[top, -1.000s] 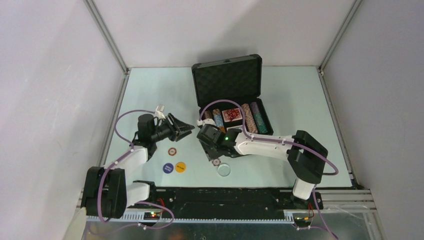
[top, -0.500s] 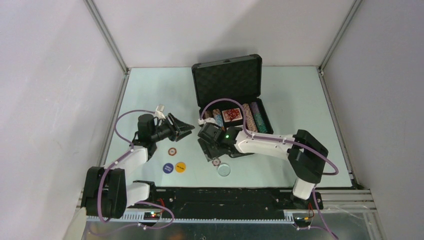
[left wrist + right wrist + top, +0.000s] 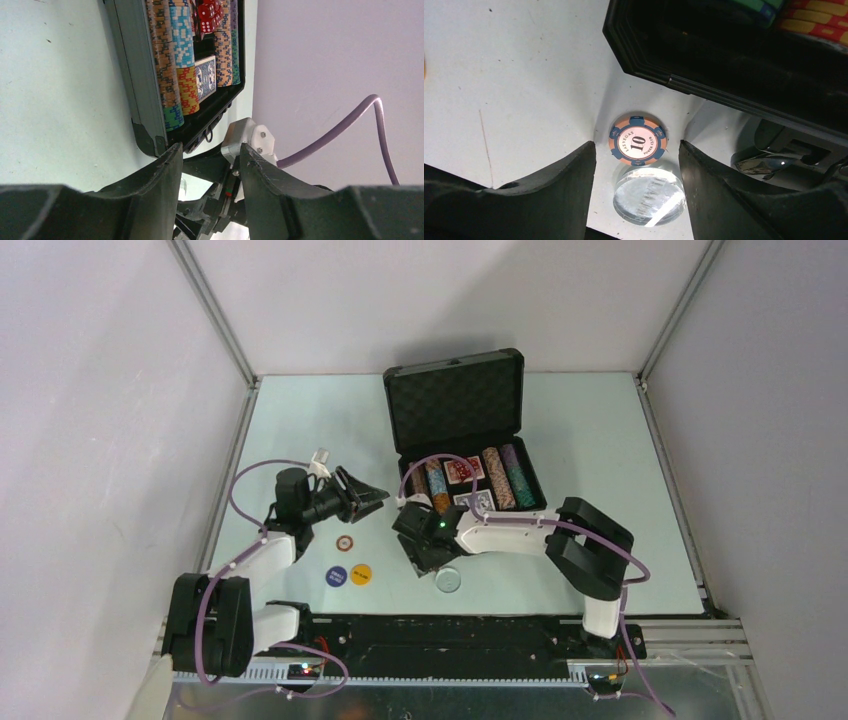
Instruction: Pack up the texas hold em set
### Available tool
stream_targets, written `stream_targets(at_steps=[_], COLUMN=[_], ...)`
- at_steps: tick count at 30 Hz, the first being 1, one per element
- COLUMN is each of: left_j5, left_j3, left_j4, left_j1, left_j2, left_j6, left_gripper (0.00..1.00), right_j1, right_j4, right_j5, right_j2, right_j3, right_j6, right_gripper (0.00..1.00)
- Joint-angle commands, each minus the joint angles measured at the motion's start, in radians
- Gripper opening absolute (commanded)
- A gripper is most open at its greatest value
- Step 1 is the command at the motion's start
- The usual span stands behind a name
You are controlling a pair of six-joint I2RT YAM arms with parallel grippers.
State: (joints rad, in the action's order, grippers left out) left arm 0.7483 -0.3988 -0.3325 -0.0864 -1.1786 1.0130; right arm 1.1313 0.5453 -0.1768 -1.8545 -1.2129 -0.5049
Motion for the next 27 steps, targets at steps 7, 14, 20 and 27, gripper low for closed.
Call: stream_targets(at_steps=[7, 14, 20, 27], left_j5=[0.025, 0.026, 0.025, 0.025], left_j3=[0.006, 0.005, 0.006, 0.006], left_j4=[-0.015, -0.015, -0.015, -0.015], left_j1=[0.009, 0.010, 0.010, 0.009], left_j2=[0.017, 0.019, 0.018, 0.022], left_j6=[-0.002, -0.001, -0.002, 0.001], left_gripper=[0.50, 0.50, 0.50, 0.50], right_j1=[0.017, 0.020, 0.024, 0.025], right_j4=[-0.007, 0.006, 0.011, -0.014], right_j5=[-0.020, -0.026, -0.040, -0.040], right_j2=[-0.045, -0.057, -0.056, -0.030], right_j3=[0.008, 0.007, 0.007, 0.004], right_j6=[-0.024, -0.022, -0.023, -0.018], right_gripper=[0.59, 0.51, 0.46, 0.42])
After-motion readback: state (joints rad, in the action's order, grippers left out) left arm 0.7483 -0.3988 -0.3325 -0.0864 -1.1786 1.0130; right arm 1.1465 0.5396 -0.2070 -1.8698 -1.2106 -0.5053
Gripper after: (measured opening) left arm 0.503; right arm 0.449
